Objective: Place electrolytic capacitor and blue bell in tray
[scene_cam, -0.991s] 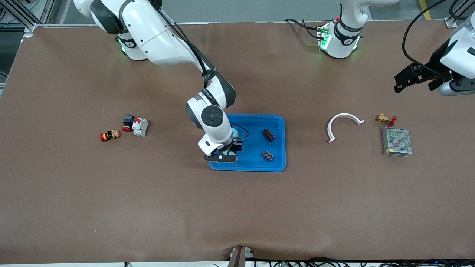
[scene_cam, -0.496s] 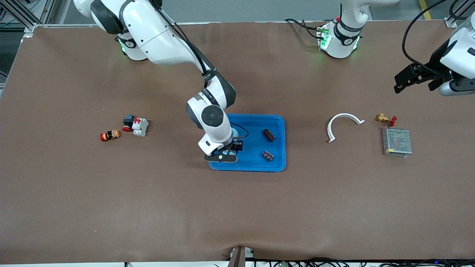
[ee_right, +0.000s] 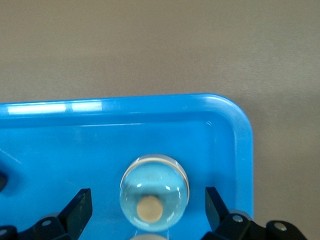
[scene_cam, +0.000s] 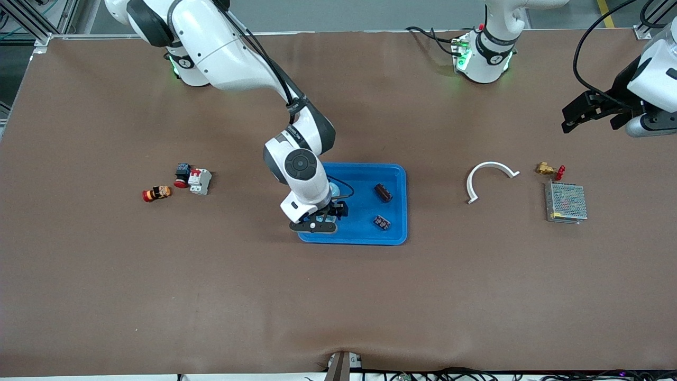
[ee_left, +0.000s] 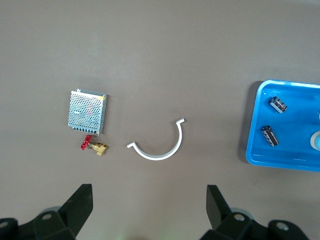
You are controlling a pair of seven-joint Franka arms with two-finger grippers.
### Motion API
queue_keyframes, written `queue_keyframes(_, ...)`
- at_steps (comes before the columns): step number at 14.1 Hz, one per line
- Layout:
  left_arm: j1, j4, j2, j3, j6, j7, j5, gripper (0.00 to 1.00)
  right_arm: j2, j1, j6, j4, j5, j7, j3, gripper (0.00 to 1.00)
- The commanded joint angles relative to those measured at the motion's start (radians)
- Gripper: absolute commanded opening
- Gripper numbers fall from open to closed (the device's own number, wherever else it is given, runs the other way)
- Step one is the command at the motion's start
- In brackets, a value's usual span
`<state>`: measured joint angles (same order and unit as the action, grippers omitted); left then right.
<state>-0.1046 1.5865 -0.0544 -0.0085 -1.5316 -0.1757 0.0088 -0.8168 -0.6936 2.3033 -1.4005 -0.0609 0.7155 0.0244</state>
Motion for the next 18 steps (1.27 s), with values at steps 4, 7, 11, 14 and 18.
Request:
queue_keyframes(4, 0.0, 0.012, -0.012, 0.002, -0.013, 0.012, -0.015, 1.0, 0.23, 0.012, -0.315, -0.02, 0.006, -0.027, -0.001, 1.0)
queue_keyframes(7, 0.0, 0.012, -0.012, 0.002, -0.013, 0.012, -0.015, 1.0, 0.4, 0.037, -0.461, -0.081, 0.0, -0.06, -0.001, 1.0)
queue_keyframes(11, 0.002, 0.012, -0.012, 0.002, -0.013, 0.012, -0.015, 1.0, 0.634, 0.059, -0.496, -0.248, -0.003, -0.108, -0.001, 1.0)
queue_keyframes(14, 0.003, 0.012, -0.012, 0.002, -0.013, 0.012, -0.015, 1.0, 0.743, 0.088, -0.58, -0.305, -0.003, -0.16, 0.0, 1.0)
queue_keyframes(18, 0.005, 0.012, -0.012, 0.002, -0.013, 0.012, -0.015, 1.0, 0.863, 0.186, -0.663, -0.357, -0.003, -0.304, 0.0, 1.0)
